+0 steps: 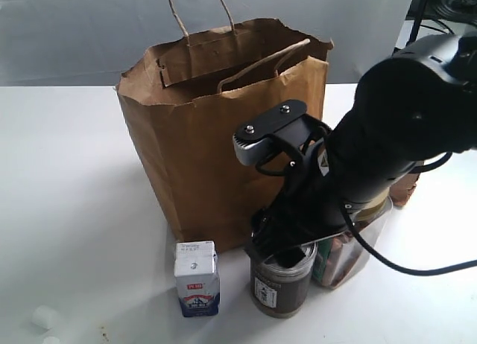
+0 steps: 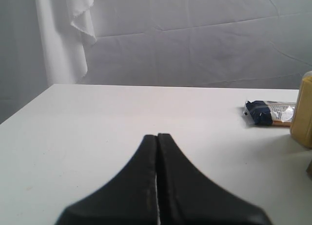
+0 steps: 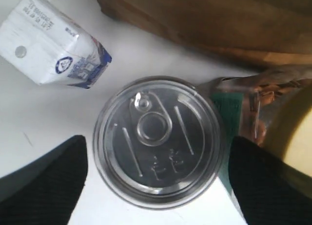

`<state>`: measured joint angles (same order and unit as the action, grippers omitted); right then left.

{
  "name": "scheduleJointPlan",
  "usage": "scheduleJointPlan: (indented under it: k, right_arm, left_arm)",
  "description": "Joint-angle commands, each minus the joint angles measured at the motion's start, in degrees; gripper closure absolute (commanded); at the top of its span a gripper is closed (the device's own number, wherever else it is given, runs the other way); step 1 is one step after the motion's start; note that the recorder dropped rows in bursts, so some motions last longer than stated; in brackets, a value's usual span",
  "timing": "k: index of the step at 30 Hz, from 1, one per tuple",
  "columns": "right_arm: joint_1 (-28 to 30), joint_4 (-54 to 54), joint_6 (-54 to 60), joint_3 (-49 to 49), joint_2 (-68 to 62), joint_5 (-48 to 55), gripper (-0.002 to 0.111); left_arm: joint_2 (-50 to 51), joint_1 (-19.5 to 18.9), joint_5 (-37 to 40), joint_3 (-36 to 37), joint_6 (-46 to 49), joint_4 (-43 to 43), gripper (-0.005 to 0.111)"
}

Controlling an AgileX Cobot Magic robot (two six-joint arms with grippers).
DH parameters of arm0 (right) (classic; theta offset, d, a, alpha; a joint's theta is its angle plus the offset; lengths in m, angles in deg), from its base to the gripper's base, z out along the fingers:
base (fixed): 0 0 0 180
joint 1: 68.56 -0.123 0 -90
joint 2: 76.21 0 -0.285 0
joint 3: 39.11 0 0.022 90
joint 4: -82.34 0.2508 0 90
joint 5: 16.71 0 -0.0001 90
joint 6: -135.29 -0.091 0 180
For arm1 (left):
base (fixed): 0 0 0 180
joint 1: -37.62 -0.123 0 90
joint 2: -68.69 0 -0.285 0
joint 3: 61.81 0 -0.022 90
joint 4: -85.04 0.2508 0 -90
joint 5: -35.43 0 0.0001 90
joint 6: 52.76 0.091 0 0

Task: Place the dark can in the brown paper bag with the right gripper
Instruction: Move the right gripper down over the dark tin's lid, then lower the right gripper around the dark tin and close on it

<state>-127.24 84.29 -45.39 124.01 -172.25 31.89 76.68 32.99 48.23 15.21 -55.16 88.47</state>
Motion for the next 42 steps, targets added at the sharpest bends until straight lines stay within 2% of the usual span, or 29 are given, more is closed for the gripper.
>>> scheduleJointPlan:
  k: [1, 23, 32, 42]
  right_arm:
    - [0.9, -2.8, -1.3, 0.5, -0.2, -0.3, 0.034]
    - [0.7, -2.4, -0.6, 0.5, -8.1, -1.7, 0.034]
    - [0.7, -3.3, -0.6, 0.5, -7.3, -0.9, 0.014]
    - [0.8, -3.4, -1.0, 0.5, -6.0, 0.2, 0.014]
  left_arm:
    - [-0.2, -0.1, -0.5, 0.2, -0.2, 0.1, 0.107]
    - [-0.2, -0.1, -0.5, 0.2, -0.2, 0.1, 0.107]
    - [-0.2, -0.1, -0.5, 0.2, -0.2, 0.1, 0.107]
    - [-0.2, -0.1, -0.5, 0.2, -0.2, 0.1, 0.107]
